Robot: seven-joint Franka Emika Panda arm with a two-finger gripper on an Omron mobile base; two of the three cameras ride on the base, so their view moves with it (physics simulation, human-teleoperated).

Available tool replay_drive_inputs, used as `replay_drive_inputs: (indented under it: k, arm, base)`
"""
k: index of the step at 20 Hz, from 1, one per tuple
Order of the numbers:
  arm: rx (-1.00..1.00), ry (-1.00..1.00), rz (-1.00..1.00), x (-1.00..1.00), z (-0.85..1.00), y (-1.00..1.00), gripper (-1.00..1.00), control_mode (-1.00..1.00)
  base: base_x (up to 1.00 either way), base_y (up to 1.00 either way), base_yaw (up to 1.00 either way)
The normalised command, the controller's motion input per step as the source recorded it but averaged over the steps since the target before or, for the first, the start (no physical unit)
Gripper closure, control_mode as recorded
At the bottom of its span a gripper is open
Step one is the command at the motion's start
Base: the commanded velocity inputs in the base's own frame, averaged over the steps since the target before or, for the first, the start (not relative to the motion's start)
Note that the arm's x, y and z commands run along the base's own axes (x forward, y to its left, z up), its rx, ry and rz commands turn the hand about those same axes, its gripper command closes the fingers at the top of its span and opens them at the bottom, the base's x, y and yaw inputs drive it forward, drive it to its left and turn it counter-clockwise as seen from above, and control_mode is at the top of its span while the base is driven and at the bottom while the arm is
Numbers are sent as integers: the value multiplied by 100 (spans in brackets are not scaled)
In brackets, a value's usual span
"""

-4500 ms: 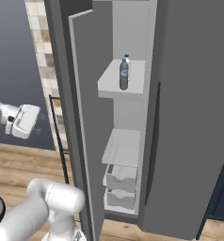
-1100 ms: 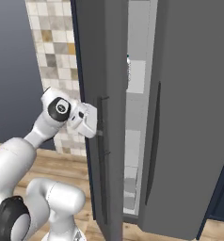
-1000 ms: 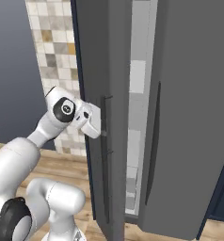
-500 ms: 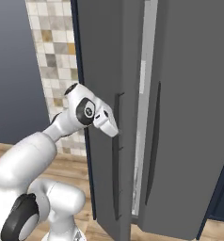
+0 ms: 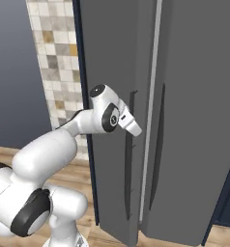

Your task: Take the bottled waters from the counter and place them in the freezer to freeze. Close the freezer door after placing the bottles.

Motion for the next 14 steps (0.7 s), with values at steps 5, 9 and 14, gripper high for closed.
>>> replay_drive_inputs:
  k: [5, 9, 14]
  arm:
    - [0, 1, 23, 9, 1, -5, -100, -100]
    - [0, 8, 12, 6, 17, 0, -100, -100]
    - [0, 6, 12, 16, 18, 0, -100, -100]
  base:
    - [0, 0, 0]
    - [0, 0, 0]
    - [0, 0, 0]
